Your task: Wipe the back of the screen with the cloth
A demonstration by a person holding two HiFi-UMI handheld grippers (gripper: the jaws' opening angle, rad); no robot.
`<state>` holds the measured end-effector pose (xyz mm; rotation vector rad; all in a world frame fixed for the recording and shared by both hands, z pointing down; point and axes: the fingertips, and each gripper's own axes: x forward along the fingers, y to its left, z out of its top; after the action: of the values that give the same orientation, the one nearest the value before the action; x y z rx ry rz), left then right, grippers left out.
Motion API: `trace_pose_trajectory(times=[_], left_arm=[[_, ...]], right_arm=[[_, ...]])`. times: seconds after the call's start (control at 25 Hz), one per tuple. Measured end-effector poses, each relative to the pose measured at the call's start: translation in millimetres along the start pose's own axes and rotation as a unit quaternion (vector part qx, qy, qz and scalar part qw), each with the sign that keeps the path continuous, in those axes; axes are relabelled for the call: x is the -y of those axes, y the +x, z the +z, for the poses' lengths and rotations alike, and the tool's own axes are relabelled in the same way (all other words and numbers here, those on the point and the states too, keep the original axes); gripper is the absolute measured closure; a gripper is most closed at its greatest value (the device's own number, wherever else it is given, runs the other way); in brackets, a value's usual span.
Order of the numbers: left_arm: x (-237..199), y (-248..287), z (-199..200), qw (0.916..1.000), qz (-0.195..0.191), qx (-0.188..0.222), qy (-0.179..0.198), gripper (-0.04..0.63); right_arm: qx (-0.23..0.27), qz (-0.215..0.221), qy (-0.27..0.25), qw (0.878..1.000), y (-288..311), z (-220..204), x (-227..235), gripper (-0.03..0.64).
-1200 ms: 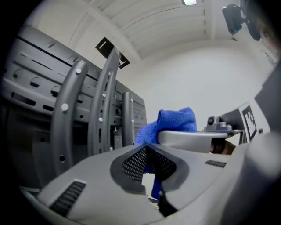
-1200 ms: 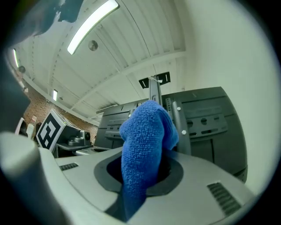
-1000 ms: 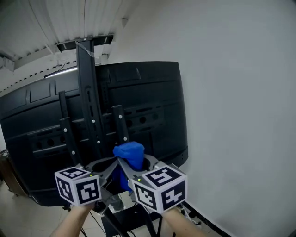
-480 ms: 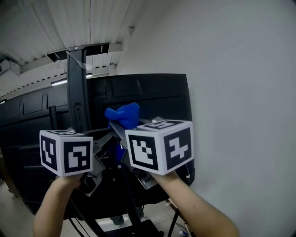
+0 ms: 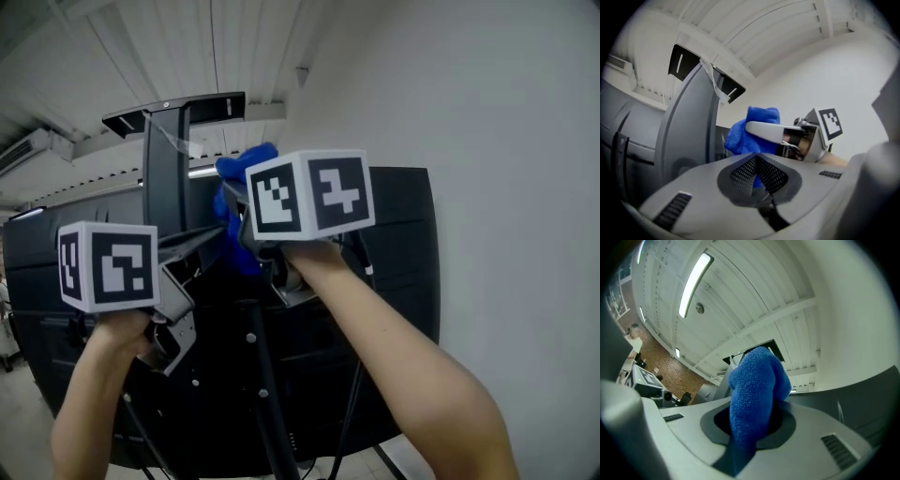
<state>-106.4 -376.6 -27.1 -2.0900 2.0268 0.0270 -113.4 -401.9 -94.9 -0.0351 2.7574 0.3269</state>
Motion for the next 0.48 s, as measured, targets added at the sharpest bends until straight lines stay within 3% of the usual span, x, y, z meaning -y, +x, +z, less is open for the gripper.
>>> trace_pose_trajectory(times=[0.48], left_arm=[[5,7,3,0.9989,0.03,0.0,0.037,0.591]], right_arm=[[0.013,0.007,0.003,1.0,28,-15,26,0.565]])
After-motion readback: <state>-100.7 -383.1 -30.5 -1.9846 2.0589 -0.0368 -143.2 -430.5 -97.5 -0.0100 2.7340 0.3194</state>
